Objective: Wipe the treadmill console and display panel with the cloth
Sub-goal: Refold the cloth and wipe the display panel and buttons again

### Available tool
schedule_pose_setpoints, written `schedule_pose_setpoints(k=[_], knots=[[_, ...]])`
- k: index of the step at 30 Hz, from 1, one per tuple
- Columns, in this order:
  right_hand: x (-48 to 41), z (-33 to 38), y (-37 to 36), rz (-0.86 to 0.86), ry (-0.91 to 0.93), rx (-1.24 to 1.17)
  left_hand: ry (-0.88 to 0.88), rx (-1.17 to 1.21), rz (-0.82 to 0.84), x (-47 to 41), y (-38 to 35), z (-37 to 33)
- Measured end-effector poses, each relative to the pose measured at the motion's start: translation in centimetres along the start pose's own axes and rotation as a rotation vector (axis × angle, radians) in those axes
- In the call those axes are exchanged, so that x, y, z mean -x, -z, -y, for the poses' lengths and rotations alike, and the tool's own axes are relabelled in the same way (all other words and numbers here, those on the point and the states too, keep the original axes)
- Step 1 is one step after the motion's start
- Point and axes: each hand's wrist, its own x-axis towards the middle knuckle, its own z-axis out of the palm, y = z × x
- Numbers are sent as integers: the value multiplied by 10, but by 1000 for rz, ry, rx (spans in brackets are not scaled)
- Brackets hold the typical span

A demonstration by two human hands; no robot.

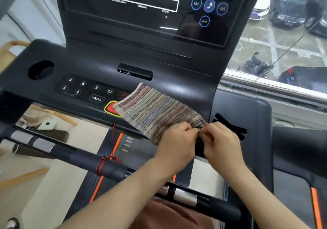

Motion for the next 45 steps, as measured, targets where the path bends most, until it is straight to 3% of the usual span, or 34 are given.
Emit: schedule_pose_setpoints(k=[5,12,21,29,35,40,45], knots=[[-61,-9,-8,-36,-183,-19,59,-104,28,-68,-4,4],[18,-6,-2,-74,-230,-58,-52,14,9,-5,-13,-16],[-77,-37,-8,-107,-281,73,-87,-126,120,-89,-15,-5],[-121,-42,-11,-127,-463,84,-125,-260,44,-80,-11,-12],[-36,-36,-13,-109,-127,51,-105,-178,99,-46,-5,2],[33,-18,-12,-135,-83,-17,-171,-12,126,-7,1,13],[33,-5,16,-72,-2,119,-212,-18,109,-1,0,21]])
